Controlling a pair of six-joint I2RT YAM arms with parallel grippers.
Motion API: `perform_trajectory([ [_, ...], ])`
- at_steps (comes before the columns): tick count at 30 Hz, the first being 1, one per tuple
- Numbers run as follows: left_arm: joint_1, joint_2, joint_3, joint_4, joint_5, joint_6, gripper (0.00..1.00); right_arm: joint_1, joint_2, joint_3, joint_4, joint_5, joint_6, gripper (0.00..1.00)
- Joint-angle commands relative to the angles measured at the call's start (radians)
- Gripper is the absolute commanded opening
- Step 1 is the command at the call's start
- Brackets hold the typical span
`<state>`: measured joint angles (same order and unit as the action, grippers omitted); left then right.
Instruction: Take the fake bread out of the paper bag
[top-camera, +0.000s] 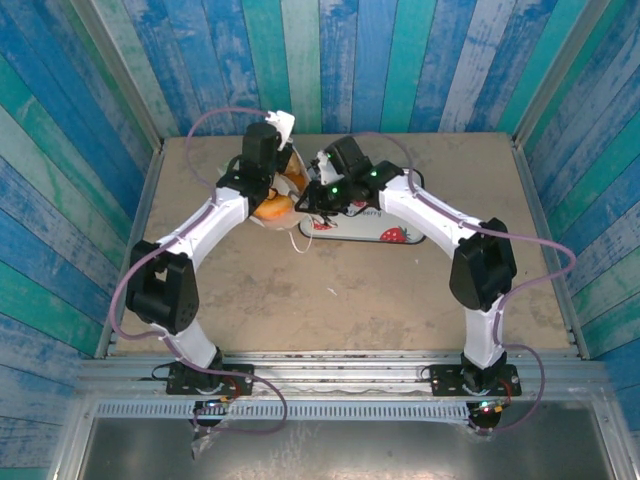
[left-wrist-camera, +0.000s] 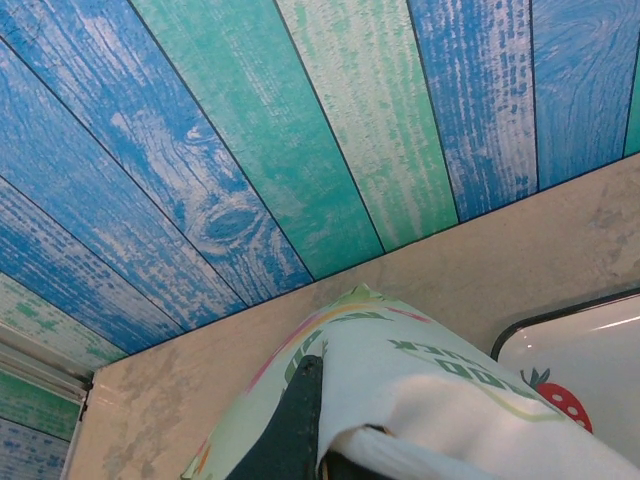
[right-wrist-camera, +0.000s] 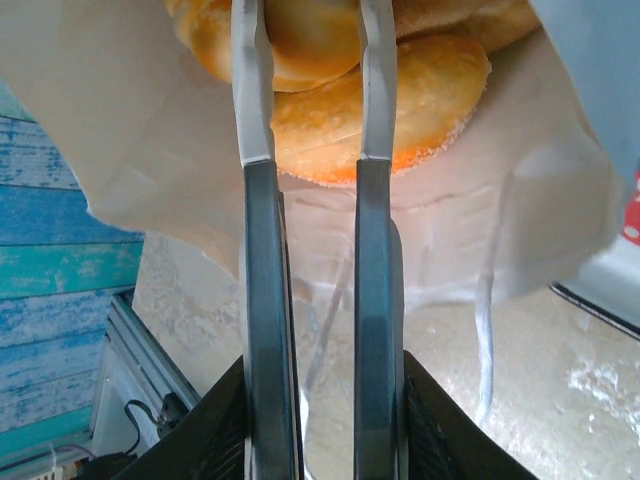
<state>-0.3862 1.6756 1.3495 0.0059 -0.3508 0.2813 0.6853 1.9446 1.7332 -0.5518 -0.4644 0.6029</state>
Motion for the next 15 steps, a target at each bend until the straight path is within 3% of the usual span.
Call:
perform_trajectory([
  [1, -0.002, 0.037, 0.039, 0.011, -0.033, -0.042, 0.0, 0.005, -0.076, -0.039, -0.014, 0.011, -0.027, 0.1],
  [15, -0.001, 0.053, 0.056, -0.015, -0.035, -0.071, 0.0, 0.019, -0.258, -0.186, -0.045, 0.049, -0.052, 0.09],
])
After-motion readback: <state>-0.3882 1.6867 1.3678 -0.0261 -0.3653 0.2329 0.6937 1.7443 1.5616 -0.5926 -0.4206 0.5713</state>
